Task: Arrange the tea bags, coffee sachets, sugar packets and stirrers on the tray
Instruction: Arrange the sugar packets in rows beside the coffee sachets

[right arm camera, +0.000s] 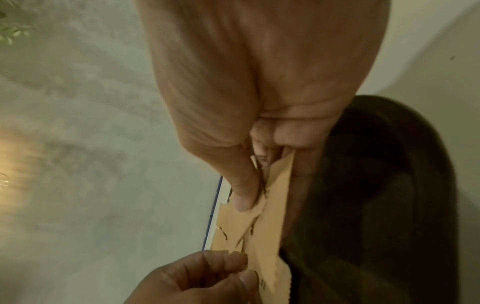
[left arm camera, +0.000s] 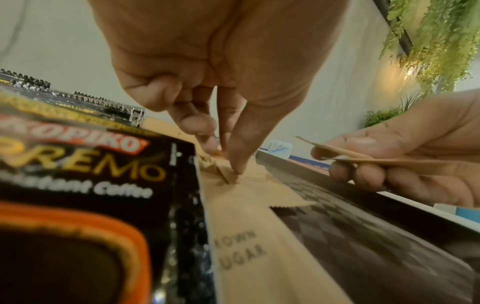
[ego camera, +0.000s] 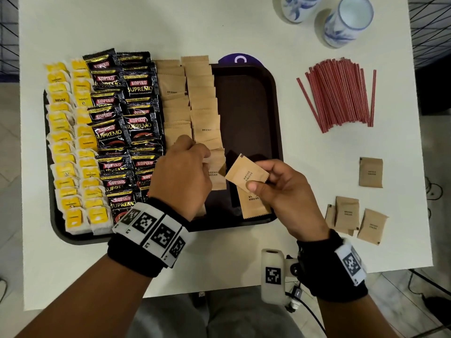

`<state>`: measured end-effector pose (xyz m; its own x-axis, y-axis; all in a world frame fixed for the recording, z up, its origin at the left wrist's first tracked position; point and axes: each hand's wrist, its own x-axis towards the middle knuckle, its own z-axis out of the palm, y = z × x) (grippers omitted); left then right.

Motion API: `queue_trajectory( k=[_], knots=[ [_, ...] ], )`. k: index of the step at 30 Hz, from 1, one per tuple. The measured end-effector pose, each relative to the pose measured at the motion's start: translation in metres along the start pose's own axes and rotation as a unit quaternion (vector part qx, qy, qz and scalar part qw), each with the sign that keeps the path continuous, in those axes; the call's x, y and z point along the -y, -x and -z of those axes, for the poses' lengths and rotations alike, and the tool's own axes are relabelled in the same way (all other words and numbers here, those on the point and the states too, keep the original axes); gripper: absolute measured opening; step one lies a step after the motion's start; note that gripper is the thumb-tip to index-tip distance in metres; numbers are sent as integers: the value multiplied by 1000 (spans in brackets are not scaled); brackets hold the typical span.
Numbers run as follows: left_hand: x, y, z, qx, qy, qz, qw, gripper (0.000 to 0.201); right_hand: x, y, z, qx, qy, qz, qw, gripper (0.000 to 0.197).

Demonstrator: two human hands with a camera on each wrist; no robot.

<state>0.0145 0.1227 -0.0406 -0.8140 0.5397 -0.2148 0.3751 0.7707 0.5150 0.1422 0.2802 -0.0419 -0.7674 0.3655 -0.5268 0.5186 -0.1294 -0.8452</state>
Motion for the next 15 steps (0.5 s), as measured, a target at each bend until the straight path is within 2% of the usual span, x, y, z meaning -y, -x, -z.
queue_trajectory(
  k=[5,10,13,15],
  knots=[
    [-7,1,9,-19,40,-20,999,24,3,-2,-2,14,12,13,1000,32],
    [-17,2,18,108,118,-90,983,48,5,-7,-7,30,27,23,999,35],
    [-13,2,17,119,115,-97,982,48,7,-8,-11,43,42,22,998,40],
    [-10,3,17,121,122,-93,981,39,7,-8,-12,50,39,23,998,39]
  ],
)
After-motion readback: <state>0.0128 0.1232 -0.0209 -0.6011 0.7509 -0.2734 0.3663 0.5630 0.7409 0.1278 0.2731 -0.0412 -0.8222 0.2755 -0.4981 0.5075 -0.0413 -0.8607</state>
